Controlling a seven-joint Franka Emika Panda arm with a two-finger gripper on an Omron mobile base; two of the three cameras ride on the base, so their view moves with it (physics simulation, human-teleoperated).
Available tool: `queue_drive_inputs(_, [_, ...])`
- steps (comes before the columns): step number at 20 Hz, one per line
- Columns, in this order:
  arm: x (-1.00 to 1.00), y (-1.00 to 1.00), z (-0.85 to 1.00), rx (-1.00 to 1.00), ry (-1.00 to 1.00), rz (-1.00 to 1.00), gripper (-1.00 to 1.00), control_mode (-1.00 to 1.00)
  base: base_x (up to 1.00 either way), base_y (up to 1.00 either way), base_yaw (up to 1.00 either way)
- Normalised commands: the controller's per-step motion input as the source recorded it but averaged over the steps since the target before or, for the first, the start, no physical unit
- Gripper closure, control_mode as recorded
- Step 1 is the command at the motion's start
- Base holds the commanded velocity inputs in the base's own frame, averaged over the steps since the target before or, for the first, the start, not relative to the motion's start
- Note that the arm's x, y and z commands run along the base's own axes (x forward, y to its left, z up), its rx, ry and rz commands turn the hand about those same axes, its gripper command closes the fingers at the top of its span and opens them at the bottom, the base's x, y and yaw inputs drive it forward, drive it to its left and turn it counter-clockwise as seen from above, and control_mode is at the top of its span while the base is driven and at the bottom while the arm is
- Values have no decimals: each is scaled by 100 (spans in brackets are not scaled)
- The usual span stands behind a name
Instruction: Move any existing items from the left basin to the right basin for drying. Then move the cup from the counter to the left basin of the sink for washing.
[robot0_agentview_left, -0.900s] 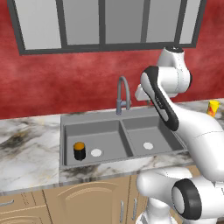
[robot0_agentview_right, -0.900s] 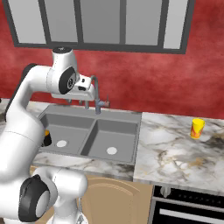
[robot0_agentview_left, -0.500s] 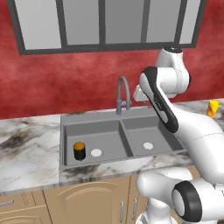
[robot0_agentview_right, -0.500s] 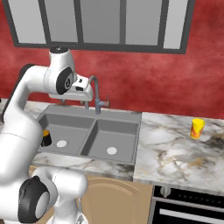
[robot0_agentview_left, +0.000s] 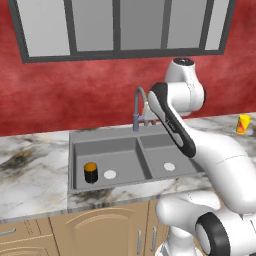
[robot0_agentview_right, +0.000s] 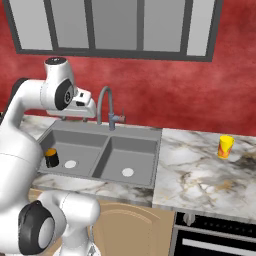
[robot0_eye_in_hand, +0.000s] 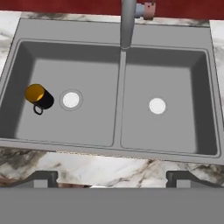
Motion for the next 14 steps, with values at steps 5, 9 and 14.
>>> queue_drive_inputs(5, [0, 33, -16, -1, 1, 0, -100, -100, 0, 0, 0])
queue_drive_inputs(9, [-1, 33, -16, -4, 0, 0, -100, -100, 0, 0, 0])
queue_drive_inputs(14, [-10, 27, -16, -2, 0, 0, -100, -100, 0, 0, 0])
